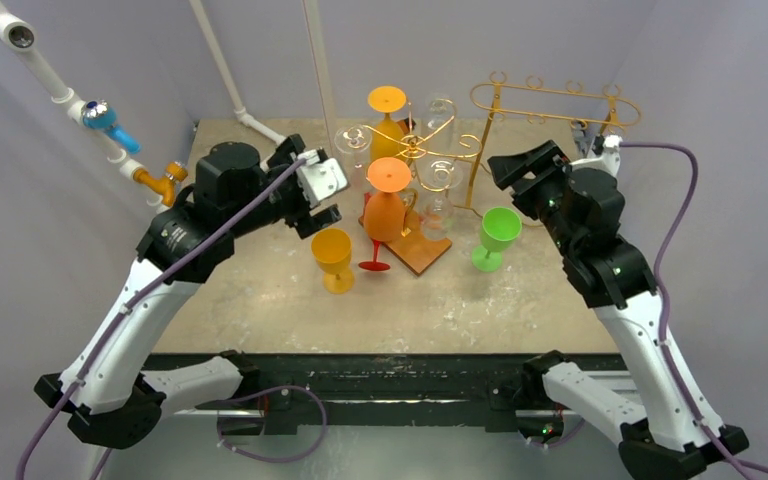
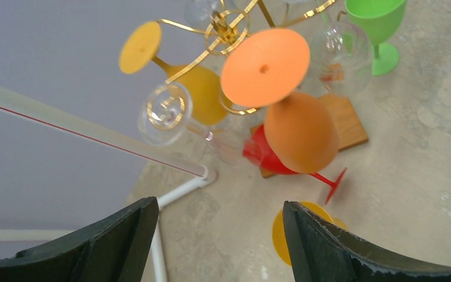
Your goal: Place the wine glass upside down on the wine glass rack
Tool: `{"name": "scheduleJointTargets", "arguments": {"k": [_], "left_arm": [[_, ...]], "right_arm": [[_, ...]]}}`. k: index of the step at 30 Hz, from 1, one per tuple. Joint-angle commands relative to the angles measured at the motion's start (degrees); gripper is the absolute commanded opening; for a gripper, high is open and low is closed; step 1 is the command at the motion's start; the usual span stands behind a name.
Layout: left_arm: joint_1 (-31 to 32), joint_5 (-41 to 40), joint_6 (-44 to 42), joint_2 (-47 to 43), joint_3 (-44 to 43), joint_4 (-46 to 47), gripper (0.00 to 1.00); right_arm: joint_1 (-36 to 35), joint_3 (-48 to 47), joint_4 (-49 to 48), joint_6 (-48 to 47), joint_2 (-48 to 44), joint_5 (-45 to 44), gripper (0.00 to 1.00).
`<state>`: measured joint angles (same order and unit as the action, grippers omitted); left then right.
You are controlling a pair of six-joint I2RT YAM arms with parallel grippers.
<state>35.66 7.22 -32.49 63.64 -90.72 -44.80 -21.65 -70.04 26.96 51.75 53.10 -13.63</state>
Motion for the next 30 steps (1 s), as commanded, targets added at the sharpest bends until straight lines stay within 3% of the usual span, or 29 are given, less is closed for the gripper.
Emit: {"name": "scheduleJointTargets", "arguments": {"k": [1, 7, 11, 15, 24, 30], "left_arm": [[-0.1, -7.0, 11.3, -1.1, 7.7, -8.0, 0.81], [-3.0, -7.0, 17.6, 1.0, 15.6, -5.6, 0.81], [-10.0, -4.2, 19.2, 4.3, 17.7, -3.9, 0.80], [-17.9, 3.9, 18.6, 7.8, 18.4, -4.8, 0.77], [-18.9, 12.6, 17.4, 9.6, 23.8, -5.6, 0.79], [-18.9, 9.5, 17.1, 9.5, 27.6, -2.0, 0.73]], "right_arm": [[-0.1, -1.8, 4.6, -3.2, -3.8, -0.4, 0.72], [-0.1, -0.8, 7.9, -4.7, -6.4, 0.6, 0.72], [-0.2, -0.1, 8.6, -5.5, -8.1, 0.8, 0.72], [-0.1, -0.6, 9.5, -5.8, -9.0, 0.3, 0.72], [-0.1, -0.7, 10.2, -5.9, -9.3, 0.1, 0.72], [-0.1, -0.4, 10.0, -5.7, -10.1, 0.0, 0.70]]}}
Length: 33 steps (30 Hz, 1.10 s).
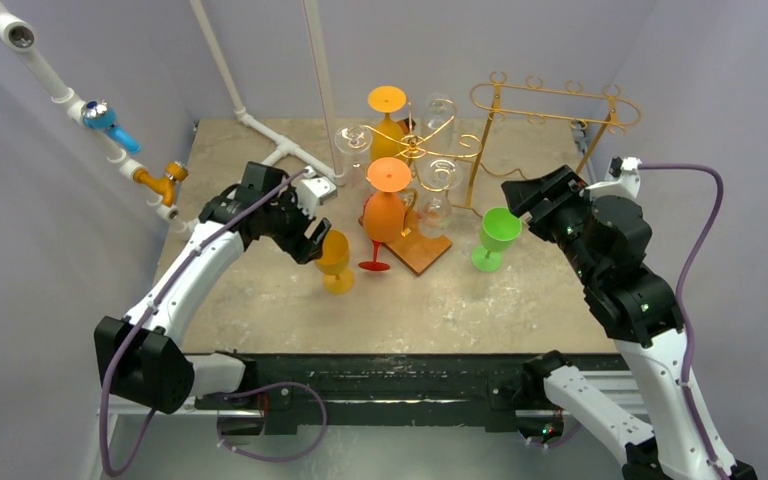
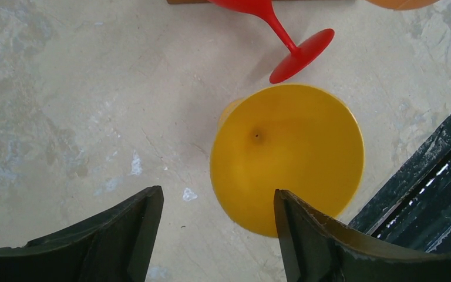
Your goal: Place the wine glass upside down on the wine glass rack
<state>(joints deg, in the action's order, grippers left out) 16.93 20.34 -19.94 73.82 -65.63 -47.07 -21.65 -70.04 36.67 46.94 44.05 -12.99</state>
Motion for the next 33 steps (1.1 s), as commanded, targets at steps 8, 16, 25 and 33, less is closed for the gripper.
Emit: {"name": "scheduleJointTargets", "arguments": {"k": [8, 16, 25, 33], "left_arm": [[-0.6, -2.8, 5.0, -1.2, 5.9, 3.3, 0.23], [-1.2, -1.4, -4.4, -11.2, -7.8, -11.2, 0.00], [-1.2, 2.3, -16.7, -18.3, -43.5, -14.9, 0.00], [-1.5, 9.7, -21.3, -30.7, -30.3, 26.4, 0.00]], "right_arm": [[-0.1, -2.0, 0.6, -1.5, -0.5, -0.4, 0.66], [-0.1, -3.8, -0.9, -1.2, 0.0, 3.3, 0.71], [-0.1, -8.8, -3.7, 0.1, 2.1, 11.9, 0.99], [-0.1, -5.9, -29.9, 12.0, 3.0, 33.9, 0.99]]}}
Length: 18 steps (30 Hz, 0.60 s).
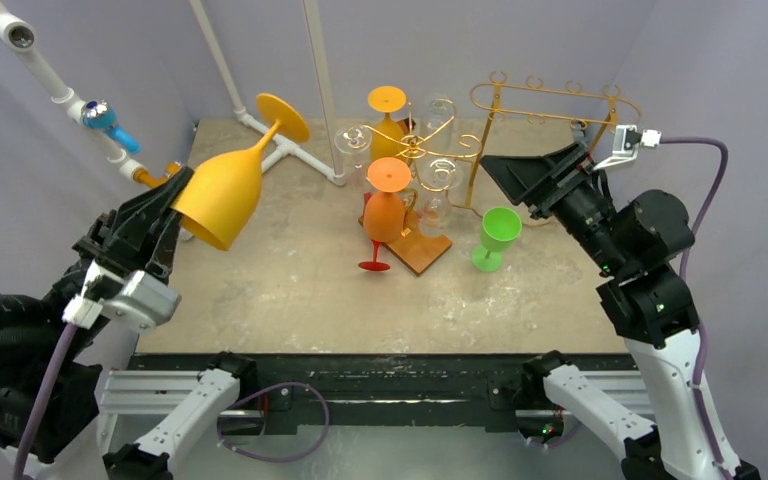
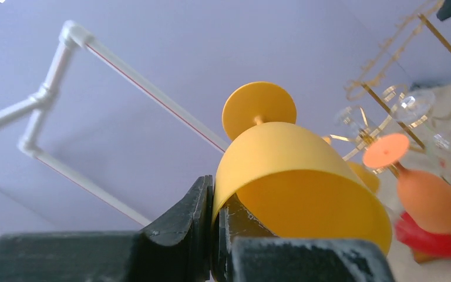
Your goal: Place the wine glass upside down on the wine glass rack
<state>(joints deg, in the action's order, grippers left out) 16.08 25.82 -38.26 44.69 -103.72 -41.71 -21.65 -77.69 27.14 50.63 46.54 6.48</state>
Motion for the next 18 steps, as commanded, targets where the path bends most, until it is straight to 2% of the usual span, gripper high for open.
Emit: {"name": "scheduleJointTargets", "arguments": {"k": [1, 4, 5, 7, 11, 15, 18], "left_arm": [[-1.0, 5.2, -3.4, -2.3, 9.9, 25.6, 0.00], [-2.3, 8.2, -4.9, -4.5, 17.1, 39.3, 0.00], [-2.9, 9.0, -4.7, -4.9, 19.3, 46.1, 0.00], [-4.2, 11.4, -5.0, -4.3, 21.1, 53.0, 0.00], [-7.7, 14.3, 2.5, -0.7, 22.4, 69.7, 0.00], [-12.2, 17.8, 10.6, 4.2, 22.0, 79.6, 0.00], [-13.4, 20.8, 14.4, 7.3, 22.1, 83.2, 0.00]], "right_arm": [[-0.1, 2.3, -24.1, 10.3, 0.6, 16.1, 0.99], [-0.6, 1.4, -31.3, 13.1, 1.8, 18.2, 0.99], [-1.1, 0.4, -32.3, 13.1, 2.4, 18.4, 0.99], [-2.7, -1.7, -32.3, 12.2, 3.9, 18.1, 0.99], [-7.2, -3.9, -32.5, 9.2, 7.1, 16.9, 0.99], [-9.8, -8.8, -31.9, 6.1, 12.4, 18.4, 0.99], [-12.8, -13.4, -31.6, 3.7, 16.8, 18.7, 0.99]]}}
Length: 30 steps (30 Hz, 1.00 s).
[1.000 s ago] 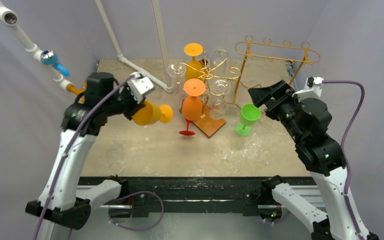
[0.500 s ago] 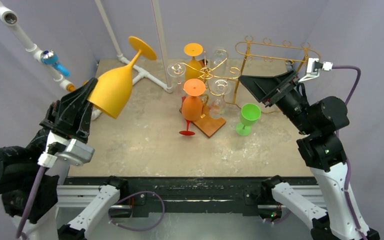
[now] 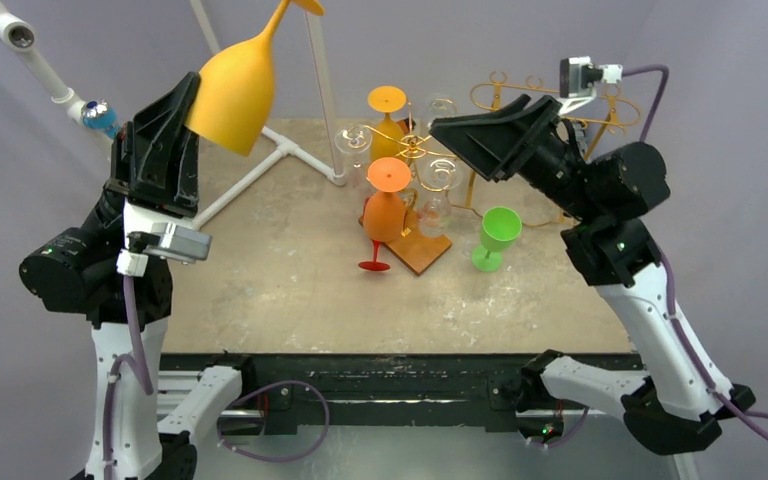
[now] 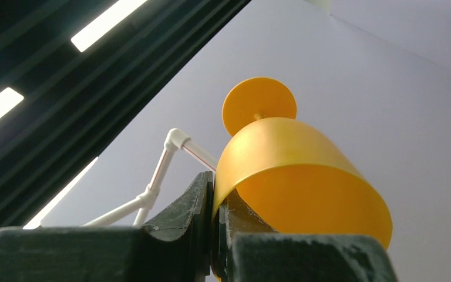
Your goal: Place the wine glass upside down on the wine glass rack
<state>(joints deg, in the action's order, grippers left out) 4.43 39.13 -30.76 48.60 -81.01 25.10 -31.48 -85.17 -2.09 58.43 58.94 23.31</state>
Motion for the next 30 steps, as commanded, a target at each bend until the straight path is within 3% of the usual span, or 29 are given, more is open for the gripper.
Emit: {"name": "scheduleJointTargets", "arguments": {"k": [1, 6, 12, 30], "left_arm": [[-1.8, 8.4, 7.6, 4.3, 0.1, 17.8, 0.00], [-1.7, 11.0, 6.1, 7.3, 2.8, 22.1, 0.00], [-1.6, 8.7, 4.9, 8.0, 4.2, 23.1, 0.00], [-1.6, 9.6, 4.7, 3.9, 11.8, 26.7, 0.00]], "right_arm": [[-4.1, -6.9, -2.6, -4.6, 5.8, 1.5, 0.99], [-11.0, -9.3, -10.9, -5.8, 13.3, -0.6, 0.99], [-17.1, -13.5, -22.2, -6.5, 21.1, -3.1, 0.99], [-25.4, -28.6, -23.2, -5.1, 38.2, -7.0, 0.99]]}}
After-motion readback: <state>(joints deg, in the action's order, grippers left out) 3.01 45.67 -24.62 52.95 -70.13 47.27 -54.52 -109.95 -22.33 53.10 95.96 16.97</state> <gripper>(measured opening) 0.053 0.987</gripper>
